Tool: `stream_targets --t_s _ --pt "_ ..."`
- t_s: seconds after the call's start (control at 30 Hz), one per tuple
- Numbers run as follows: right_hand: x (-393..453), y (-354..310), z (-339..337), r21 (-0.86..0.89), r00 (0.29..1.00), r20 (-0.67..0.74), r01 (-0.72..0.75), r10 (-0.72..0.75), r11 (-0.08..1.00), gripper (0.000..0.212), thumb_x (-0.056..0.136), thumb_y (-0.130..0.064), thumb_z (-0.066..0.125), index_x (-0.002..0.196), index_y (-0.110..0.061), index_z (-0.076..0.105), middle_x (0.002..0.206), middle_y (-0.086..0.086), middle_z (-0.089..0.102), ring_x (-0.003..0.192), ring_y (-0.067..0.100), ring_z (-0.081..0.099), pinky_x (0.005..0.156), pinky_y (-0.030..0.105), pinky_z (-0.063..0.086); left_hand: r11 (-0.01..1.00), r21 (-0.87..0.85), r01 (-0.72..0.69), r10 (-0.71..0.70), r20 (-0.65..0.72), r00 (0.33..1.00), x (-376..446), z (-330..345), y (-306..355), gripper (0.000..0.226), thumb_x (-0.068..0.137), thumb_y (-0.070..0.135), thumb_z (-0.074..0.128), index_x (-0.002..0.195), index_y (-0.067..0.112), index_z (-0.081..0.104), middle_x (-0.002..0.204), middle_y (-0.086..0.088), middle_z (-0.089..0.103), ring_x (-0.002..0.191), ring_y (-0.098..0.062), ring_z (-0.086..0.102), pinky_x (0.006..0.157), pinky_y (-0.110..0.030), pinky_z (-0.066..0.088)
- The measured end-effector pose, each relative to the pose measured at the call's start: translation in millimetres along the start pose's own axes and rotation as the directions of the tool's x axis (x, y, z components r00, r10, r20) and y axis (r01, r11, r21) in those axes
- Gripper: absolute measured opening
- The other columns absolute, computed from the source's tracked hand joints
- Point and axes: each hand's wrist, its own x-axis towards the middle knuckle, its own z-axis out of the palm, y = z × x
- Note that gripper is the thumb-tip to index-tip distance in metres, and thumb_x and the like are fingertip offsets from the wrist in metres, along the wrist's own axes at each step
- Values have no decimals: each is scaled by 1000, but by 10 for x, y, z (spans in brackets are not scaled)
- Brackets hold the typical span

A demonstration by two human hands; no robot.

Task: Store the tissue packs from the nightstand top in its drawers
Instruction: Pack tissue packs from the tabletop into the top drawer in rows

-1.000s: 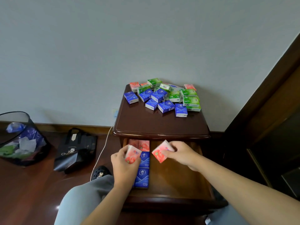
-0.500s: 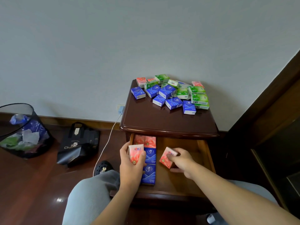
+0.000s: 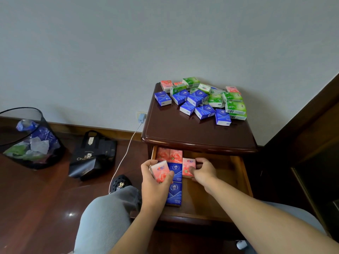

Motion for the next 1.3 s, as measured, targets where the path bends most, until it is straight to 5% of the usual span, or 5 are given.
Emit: stream_targets --t_s 0.4,0.73,1.03,1.2,1.3 --pt "-156 17 -238 27 994 -34 107 -106 994 32 101 -39 65 129 -24 59 125 -2 63 105 9 59 59 18 50 998 56 37 -38 28 999 -5 48 39 10 103 39 59 112 38 62 111 4 71 96 -11 75 65 -36 65" --pt "-523 -19 -465 221 857 487 65 -168 973 52 81 -57 83 125 -32 69 115 -4 77 99 16 78 72 35 64 988 116 104 -125 187 974 -20 390 170 37 109 34 45 146 34 48 122 3 68 101 -12 72 82 -36 65" --pt "-209 304 -764 243 977 206 -97 46 965 41 90 -40 81 118 -14 65 105 6 76 90 21 75 71 41 67 843 531 -86 -68 264 962 53 521 69 46 105 14 52 150 25 49 139 7 55 108 -2 56 82 -11 46" --pt "-19 383 -712 -37 999 29 -16 17 999 43 88 -45 81 120 -22 62 100 -8 67 84 11 67 55 26 59 618 726 -302 -38 411 911 162 562 1 52 101 13 51 152 23 49 154 6 43 140 -16 41 114 -38 43" --pt "65 409 -613 -131 999 -25 36 -40 991 46 88 -40 82 123 -22 59 108 -4 67 93 18 71 71 36 66 453 792 -409 -87 496 864 225 622 4 56 102 22 48 157 30 38 164 8 30 151 -19 27 122 -48 32"
